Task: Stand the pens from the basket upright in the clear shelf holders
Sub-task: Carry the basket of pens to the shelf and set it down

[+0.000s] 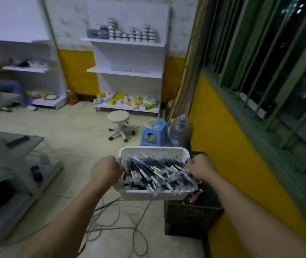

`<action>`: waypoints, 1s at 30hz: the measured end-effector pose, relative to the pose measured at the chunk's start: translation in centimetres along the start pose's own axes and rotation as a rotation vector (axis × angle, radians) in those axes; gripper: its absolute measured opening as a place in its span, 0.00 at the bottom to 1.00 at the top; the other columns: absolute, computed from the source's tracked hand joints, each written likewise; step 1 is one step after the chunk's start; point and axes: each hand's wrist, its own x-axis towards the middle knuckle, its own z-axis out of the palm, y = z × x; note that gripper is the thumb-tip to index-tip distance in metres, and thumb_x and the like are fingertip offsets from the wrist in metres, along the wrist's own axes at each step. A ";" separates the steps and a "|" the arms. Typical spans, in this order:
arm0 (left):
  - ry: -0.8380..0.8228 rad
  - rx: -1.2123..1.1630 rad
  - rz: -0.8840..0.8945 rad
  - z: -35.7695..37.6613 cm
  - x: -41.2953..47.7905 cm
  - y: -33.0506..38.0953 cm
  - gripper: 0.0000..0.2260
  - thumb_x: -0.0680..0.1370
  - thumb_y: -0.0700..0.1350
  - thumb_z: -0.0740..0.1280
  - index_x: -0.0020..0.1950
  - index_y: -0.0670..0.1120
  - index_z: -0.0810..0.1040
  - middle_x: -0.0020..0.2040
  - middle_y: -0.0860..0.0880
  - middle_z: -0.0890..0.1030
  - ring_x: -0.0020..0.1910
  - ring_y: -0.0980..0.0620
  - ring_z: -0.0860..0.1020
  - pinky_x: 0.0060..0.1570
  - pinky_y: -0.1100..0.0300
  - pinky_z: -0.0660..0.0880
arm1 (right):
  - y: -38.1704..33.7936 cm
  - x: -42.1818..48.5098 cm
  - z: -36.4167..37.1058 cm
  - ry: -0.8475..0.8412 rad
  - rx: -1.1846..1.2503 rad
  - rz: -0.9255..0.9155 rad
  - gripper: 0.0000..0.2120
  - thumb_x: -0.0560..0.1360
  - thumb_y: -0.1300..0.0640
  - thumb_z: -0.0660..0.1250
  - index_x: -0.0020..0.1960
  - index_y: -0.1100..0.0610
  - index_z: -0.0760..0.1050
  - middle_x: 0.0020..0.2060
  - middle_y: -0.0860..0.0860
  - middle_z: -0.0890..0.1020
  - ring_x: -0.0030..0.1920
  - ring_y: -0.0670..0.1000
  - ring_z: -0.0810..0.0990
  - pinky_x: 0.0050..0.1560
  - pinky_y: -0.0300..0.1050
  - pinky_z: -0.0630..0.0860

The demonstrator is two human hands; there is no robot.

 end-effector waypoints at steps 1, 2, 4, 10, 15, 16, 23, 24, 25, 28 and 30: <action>0.009 0.003 -0.021 0.0 1.5 -0.7 0.14 0.73 0.51 0.64 0.32 0.44 0.69 0.28 0.48 0.71 0.31 0.44 0.74 0.27 0.60 0.64 | -1.2 1.8 0.4 -0.006 -0.018 -0.031 0.22 0.78 0.51 0.64 0.27 0.55 0.66 0.24 0.49 0.68 0.26 0.48 0.65 0.24 0.42 0.58; 0.020 0.019 -0.034 0.0 3.1 -1.3 0.14 0.73 0.51 0.65 0.31 0.44 0.69 0.28 0.48 0.71 0.29 0.46 0.73 0.26 0.60 0.63 | -2.3 3.5 0.8 -0.015 -0.035 -0.054 0.22 0.78 0.50 0.64 0.28 0.55 0.65 0.24 0.49 0.67 0.26 0.48 0.64 0.25 0.42 0.58; 0.043 0.039 -0.046 0.4 6.5 -2.6 0.15 0.73 0.52 0.64 0.31 0.45 0.69 0.27 0.49 0.71 0.27 0.48 0.71 0.25 0.61 0.60 | -4.9 7.1 1.8 -0.037 -0.034 -0.077 0.22 0.78 0.51 0.65 0.28 0.54 0.62 0.25 0.49 0.65 0.26 0.48 0.63 0.26 0.43 0.58; 0.055 0.048 -0.051 0.7 18.7 -5.7 0.16 0.75 0.51 0.62 0.31 0.45 0.68 0.28 0.48 0.71 0.26 0.49 0.69 0.25 0.60 0.61 | -12.9 17.9 4.2 -0.089 -0.109 -0.104 0.22 0.79 0.51 0.63 0.29 0.55 0.61 0.25 0.50 0.64 0.26 0.49 0.62 0.26 0.42 0.57; 0.046 -0.010 -0.054 -0.4 27.8 -7.7 0.17 0.76 0.52 0.63 0.31 0.45 0.67 0.28 0.48 0.71 0.27 0.49 0.69 0.26 0.58 0.61 | -19.1 25.7 5.1 -0.067 -0.091 -0.086 0.23 0.79 0.51 0.63 0.29 0.55 0.60 0.26 0.50 0.63 0.26 0.49 0.61 0.26 0.43 0.57; 0.046 -0.013 -0.051 -0.7 29.6 -7.9 0.17 0.76 0.52 0.63 0.32 0.45 0.67 0.29 0.48 0.71 0.27 0.49 0.69 0.25 0.58 0.60 | -20.0 27.1 5.3 -0.063 -0.084 -0.079 0.23 0.79 0.51 0.64 0.29 0.54 0.60 0.26 0.50 0.63 0.26 0.49 0.61 0.26 0.43 0.57; 0.036 -0.022 -0.056 -0.9 41.3 -8.6 0.16 0.76 0.52 0.63 0.33 0.44 0.68 0.30 0.47 0.72 0.30 0.46 0.72 0.28 0.58 0.64 | -25.8 38.0 5.6 -0.080 -0.053 -0.103 0.20 0.79 0.51 0.63 0.31 0.56 0.65 0.27 0.51 0.67 0.28 0.50 0.65 0.27 0.43 0.60; 0.037 -0.015 -0.063 -0.8 43.1 -8.6 0.16 0.76 0.51 0.63 0.32 0.44 0.68 0.29 0.47 0.72 0.30 0.46 0.72 0.28 0.59 0.63 | -26.5 39.8 5.7 -0.077 -0.048 -0.107 0.20 0.79 0.51 0.62 0.31 0.56 0.66 0.27 0.51 0.67 0.27 0.50 0.65 0.26 0.42 0.60; 0.042 -0.006 -0.072 -0.6 45.0 -8.6 0.16 0.76 0.51 0.63 0.32 0.44 0.68 0.29 0.48 0.71 0.29 0.47 0.71 0.28 0.59 0.63 | -27.2 41.7 5.9 -0.078 -0.040 -0.112 0.20 0.79 0.51 0.62 0.31 0.56 0.66 0.26 0.51 0.67 0.27 0.50 0.65 0.26 0.42 0.60; 0.065 0.024 -0.089 -0.1 51.3 -8.4 0.16 0.75 0.52 0.64 0.31 0.46 0.66 0.28 0.49 0.69 0.28 0.48 0.69 0.27 0.58 0.61 | -29.5 48.2 6.6 -0.100 -0.040 -0.142 0.20 0.79 0.52 0.63 0.30 0.56 0.64 0.26 0.52 0.67 0.28 0.50 0.66 0.28 0.43 0.60; 0.087 0.007 -0.112 0.2 56.0 -8.1 0.16 0.75 0.53 0.63 0.32 0.46 0.68 0.28 0.49 0.71 0.30 0.47 0.71 0.28 0.58 0.62 | -31.1 53.0 7.2 -0.087 -0.010 -0.172 0.22 0.79 0.52 0.63 0.28 0.57 0.64 0.25 0.53 0.67 0.28 0.51 0.66 0.30 0.44 0.61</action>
